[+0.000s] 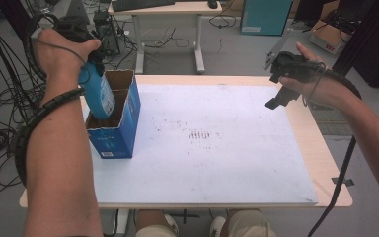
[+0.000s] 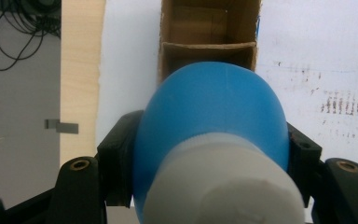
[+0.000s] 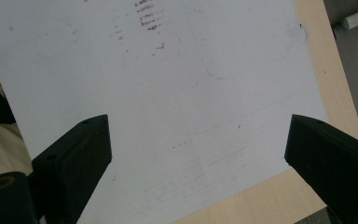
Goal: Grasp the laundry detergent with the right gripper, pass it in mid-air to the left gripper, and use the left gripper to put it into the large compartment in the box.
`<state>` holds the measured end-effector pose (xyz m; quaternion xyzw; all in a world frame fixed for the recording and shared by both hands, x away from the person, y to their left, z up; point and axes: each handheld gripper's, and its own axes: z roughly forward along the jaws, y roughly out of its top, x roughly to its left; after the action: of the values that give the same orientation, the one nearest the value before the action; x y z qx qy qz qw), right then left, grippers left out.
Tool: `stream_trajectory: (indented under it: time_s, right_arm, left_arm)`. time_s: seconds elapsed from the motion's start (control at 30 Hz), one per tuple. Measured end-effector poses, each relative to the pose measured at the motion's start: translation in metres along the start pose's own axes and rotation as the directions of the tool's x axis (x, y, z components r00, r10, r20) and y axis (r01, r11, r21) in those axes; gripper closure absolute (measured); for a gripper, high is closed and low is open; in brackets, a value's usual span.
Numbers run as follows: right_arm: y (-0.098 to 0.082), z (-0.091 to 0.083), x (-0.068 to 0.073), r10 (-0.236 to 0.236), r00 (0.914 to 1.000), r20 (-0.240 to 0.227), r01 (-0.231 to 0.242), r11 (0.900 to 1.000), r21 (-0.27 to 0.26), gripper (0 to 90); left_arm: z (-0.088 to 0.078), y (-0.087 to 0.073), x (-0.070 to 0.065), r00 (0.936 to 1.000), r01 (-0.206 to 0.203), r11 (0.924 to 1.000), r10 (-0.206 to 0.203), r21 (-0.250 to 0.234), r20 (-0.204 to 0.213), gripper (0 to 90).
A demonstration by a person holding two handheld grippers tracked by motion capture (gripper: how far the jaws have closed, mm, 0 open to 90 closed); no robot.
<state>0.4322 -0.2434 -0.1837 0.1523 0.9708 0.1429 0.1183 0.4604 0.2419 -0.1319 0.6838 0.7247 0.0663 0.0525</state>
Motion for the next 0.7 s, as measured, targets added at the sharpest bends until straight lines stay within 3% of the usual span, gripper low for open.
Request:
stream_trajectory:
  time_s: [0.23,0.3,0.7]
  right_arm:
    - [-0.001,0.002,0.001,-0.007,1.0,0.004,0.007,1.0,0.0,7.3]
    - [-0.001,0.004,0.001,-0.008,1.0,-0.002,0.008,1.0,0.003,7.3]
    - [-0.001,0.011,0.0,-0.002,1.0,-0.009,0.002,1.0,0.016,7.3]
  left_arm:
    - [0.028,-0.005,-0.005,0.9999,-0.012,0.9999,0.012,0.012,-0.009,36.3]
    - [0.036,-0.007,-0.007,1.0,0.007,0.9999,-0.007,0.012,-0.002,36.3]
    - [0.082,-0.011,-0.013,0.9999,-0.009,0.9997,0.009,0.023,0.014,36.3]
